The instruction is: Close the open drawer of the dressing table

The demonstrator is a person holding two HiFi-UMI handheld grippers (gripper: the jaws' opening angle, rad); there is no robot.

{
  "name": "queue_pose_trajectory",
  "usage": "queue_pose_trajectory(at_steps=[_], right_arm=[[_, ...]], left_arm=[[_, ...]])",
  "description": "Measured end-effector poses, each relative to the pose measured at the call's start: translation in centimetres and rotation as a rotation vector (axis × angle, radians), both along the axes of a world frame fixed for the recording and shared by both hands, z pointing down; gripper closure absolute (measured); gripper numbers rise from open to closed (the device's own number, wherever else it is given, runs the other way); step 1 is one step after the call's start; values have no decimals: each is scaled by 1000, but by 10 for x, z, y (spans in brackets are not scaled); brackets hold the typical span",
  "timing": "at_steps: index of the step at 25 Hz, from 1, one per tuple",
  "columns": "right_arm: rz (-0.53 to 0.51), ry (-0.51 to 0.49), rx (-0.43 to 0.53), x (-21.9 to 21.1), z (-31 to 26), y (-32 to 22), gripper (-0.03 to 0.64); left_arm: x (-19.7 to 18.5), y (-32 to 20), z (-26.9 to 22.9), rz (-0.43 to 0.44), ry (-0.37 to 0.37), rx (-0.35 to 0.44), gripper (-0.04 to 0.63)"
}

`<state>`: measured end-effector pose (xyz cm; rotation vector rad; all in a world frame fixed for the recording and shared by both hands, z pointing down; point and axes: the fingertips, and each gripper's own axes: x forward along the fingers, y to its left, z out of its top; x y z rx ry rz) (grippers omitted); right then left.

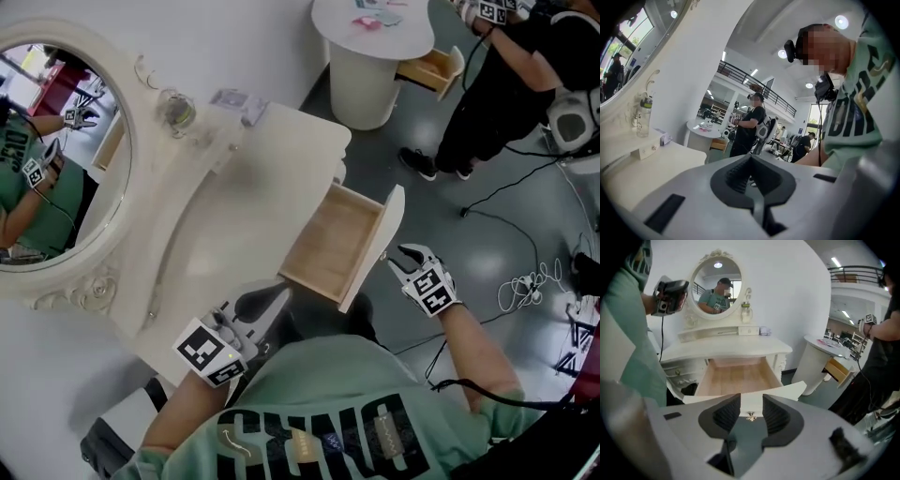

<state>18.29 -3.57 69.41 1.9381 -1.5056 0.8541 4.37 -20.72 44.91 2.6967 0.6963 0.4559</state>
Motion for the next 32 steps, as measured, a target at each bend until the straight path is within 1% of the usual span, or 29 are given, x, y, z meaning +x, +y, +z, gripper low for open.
queue_pose_trajectory(at_steps=[3,8,12,17,20,32], right_arm=[[-32,-25,-84,-8,36,6,457],[-96,-26,-190,-18,86,12,433],[-117,-10,-250,-17,117,16,417],[-139,16,-282,-16,142,12,414],[-133,26,-296,-14,150,11,413],[-139,35,-307,-8,158,3,422]], left_arm=[[2,9,11,8,-22,-4,597],[4,18,27,35,-65,12,597],[4,27,40,61,-101,20,597],[6,33,54,78,-130,24,597],[5,35,59,79,-141,20,597],[0,31,69,58,-157,11,597]])
